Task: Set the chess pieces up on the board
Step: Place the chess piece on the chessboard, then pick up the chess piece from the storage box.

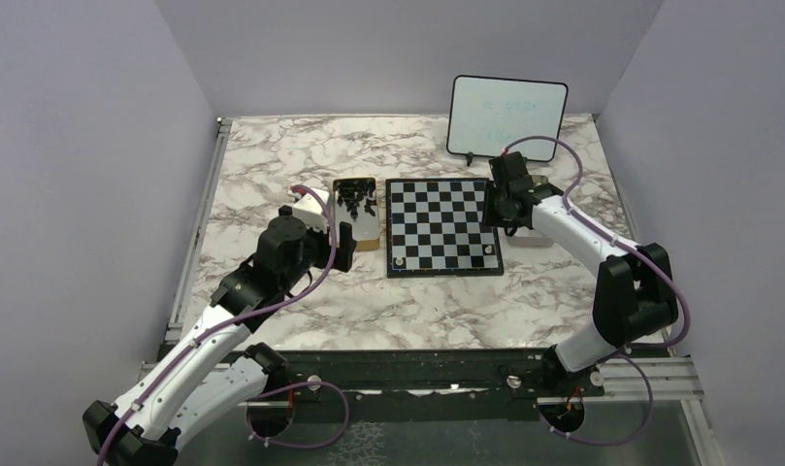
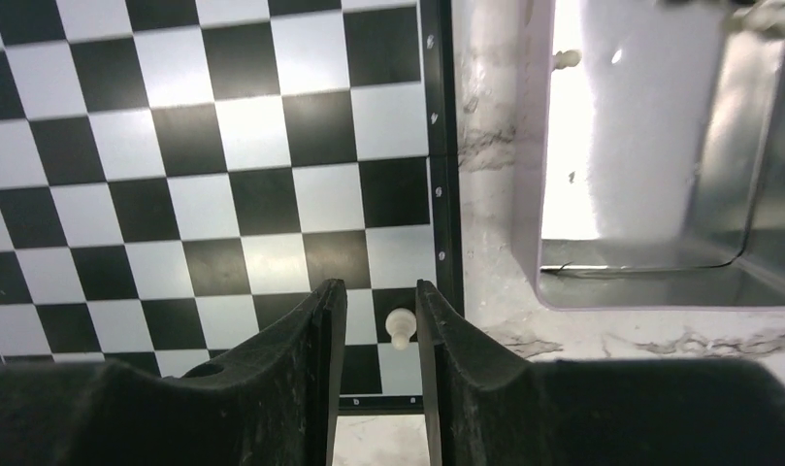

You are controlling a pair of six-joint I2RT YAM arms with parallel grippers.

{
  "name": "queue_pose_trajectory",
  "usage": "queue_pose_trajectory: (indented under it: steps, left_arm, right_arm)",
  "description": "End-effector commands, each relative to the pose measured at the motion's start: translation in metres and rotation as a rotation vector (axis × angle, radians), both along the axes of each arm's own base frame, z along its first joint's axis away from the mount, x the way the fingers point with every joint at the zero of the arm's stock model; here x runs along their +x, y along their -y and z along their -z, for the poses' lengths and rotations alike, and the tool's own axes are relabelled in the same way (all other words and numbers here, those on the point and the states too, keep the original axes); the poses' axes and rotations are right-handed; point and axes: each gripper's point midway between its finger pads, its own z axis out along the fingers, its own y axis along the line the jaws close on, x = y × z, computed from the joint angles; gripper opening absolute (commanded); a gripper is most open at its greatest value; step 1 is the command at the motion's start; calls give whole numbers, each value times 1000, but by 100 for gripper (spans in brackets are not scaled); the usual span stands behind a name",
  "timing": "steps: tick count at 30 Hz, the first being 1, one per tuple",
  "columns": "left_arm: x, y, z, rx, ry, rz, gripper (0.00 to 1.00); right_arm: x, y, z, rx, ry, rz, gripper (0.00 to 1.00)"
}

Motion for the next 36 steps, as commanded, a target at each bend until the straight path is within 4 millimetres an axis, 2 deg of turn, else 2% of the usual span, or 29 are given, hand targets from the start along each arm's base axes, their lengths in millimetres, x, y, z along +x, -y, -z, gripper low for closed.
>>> queue_pose_trajectory:
  steps: [1, 5, 12, 19, 25, 31, 36]
  left_arm:
    - [0, 4, 1, -13, 1, 18, 99]
    - [0, 4, 0, -16, 3, 21, 99]
    - [-1, 4, -2, -22, 10, 21, 99]
    - [-1, 2, -5, -27, 21, 16, 99]
    - [1, 1, -3, -15, 18, 4, 99]
    - [3, -2, -2, -5, 17, -15, 99]
    - [4, -5, -2, 1, 21, -28, 99]
  right_arm:
    - [27, 14, -44, -69, 151, 48, 36]
    - [42, 32, -57, -130, 199, 96, 35]
    - [68, 68, -71, -122, 252, 184, 34]
    - [94, 95, -53, 14, 227, 248, 34]
    - [109, 98, -25, 71, 168, 290, 31]
    - [116, 108, 3, 58, 119, 313, 29]
    - [125, 115, 6, -11, 129, 259, 32]
